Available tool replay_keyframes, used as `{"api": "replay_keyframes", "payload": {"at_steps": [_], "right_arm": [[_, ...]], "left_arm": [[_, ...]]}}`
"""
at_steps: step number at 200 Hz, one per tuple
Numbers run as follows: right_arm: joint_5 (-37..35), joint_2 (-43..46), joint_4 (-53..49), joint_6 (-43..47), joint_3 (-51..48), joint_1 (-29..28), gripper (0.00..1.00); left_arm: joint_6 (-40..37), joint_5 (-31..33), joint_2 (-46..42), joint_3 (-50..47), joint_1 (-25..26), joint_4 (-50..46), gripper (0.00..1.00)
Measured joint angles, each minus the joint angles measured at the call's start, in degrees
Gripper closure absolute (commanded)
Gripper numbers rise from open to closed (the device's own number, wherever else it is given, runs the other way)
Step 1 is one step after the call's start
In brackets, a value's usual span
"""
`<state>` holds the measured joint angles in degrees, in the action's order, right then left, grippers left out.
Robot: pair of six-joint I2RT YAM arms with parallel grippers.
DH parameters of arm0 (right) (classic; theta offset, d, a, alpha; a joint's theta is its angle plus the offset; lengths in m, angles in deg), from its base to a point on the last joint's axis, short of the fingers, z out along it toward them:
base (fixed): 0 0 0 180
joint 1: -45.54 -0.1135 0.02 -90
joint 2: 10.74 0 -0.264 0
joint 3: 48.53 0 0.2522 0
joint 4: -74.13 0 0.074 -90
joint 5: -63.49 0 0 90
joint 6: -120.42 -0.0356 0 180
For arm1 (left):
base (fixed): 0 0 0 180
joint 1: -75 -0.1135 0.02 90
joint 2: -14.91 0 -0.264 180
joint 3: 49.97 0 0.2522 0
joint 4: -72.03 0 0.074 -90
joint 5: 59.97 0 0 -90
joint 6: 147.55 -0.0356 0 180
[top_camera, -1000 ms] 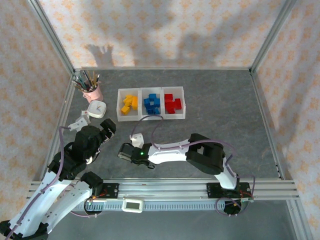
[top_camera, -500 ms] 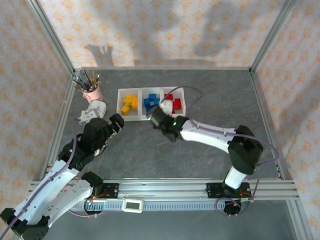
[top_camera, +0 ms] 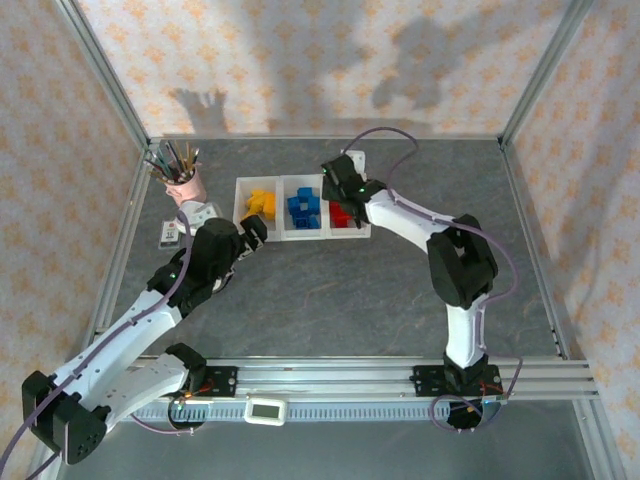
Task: Sort the legos into containers by color
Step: Place the lego in the container, then reset both arms
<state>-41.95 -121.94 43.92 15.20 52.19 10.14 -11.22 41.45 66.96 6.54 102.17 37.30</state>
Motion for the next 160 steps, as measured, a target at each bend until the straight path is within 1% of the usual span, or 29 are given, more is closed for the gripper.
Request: {"api": "replay_keyframes", "payload": {"at_steps": [16, 36, 51, 54, 74, 85, 96, 107, 117, 133, 160], "right_arm": [[-1.18, 5.51, 1.46, 0.37, -5.03, 0.33, 0.0], [-4.83, 17.97, 5.68, 0.2, -18.05, 3.5, 0.0], [-9.27, 27.76, 11.63, 0.37, -29.49, 9.29, 0.0], [-10.47, 29.73, 13.6, 0.55, -32.22, 11.17, 0.0], [-15.32, 36.37, 26.51, 2.93, -47.3, 20.13, 0.0], [-15.96, 36.96, 33.75, 5.03, -54.88, 23.02, 0.0], [-14.69, 35.93, 41.18, 6.99, -61.99, 24.59, 0.0], [-12.59, 33.59, 47.6, 8.79, -66.62, 25.55, 0.0], [-9.94, 31.36, 52.78, 10.49, -68.96, 26.14, 0.0], [-5.64, 29.18, 60.43, 13.66, -70.07, 26.67, 0.0], [2.56, 26.01, 75.01, 15.39, -71.52, 30.29, 0.0]], "left_arm": [[-0.72, 3.15, 0.0, -1.07, -2.89, 0.92, 0.01], [-2.99, 8.9, 0.48, -4.31, -8.7, 4.0, 0.01], [-6.32, 13.66, 1.33, -8.94, -13.31, 9.07, 0.01], [-7.3, 14.36, 1.55, -10.05, -14.29, 10.4, 0.01], [-14.86, 17.16, 3.74, -18.38, -19.63, 21.03, 0.01], [-19.41, 17.62, 5.31, -22.53, -21.0, 27.47, 0.01], [-23.56, 17.64, 7.04, -26.34, -21.33, 35.69, 0.01], [-27.5, 17.2, 8.81, -29.7, -21.33, 44.52, 0.01], [-31.12, 15.87, 10.6, -32.79, -21.33, 53.9, 0.01], [-35.82, 12.52, 14.58, -36.35, -21.33, 67.47, 0.01], [-41.77, 7.8, 24.15, -36.41, -21.33, 83.23, 0.0]]}}
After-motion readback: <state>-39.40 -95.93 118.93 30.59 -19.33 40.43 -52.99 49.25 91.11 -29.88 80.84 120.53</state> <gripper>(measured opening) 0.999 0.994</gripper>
